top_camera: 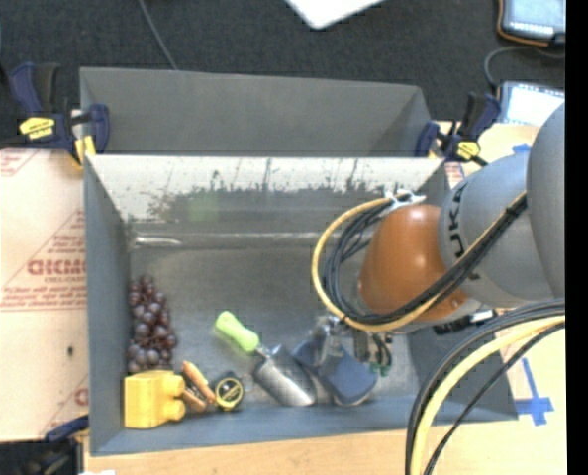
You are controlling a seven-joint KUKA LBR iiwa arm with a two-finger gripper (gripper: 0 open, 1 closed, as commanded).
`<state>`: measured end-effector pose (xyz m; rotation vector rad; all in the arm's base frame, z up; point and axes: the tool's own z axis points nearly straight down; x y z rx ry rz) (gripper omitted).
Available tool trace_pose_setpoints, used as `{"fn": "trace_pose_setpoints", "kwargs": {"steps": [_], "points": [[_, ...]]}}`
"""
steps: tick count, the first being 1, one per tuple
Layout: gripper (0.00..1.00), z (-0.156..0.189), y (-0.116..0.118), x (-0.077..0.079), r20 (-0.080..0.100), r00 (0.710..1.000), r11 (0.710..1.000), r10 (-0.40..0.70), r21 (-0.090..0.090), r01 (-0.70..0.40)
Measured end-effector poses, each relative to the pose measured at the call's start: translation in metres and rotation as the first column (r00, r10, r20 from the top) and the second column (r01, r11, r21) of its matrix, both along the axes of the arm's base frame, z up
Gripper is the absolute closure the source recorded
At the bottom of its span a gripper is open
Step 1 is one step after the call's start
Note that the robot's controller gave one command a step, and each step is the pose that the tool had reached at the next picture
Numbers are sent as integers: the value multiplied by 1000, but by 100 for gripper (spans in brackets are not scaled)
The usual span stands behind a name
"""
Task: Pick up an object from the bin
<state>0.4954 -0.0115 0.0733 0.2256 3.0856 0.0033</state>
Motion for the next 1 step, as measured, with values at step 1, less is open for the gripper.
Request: {"fn": "trace_pose_setpoints", "kwargs": {"steps": [1], "points": [[100, 43, 0, -1, -11, 1000, 1000, 5, 1, -5]]}}
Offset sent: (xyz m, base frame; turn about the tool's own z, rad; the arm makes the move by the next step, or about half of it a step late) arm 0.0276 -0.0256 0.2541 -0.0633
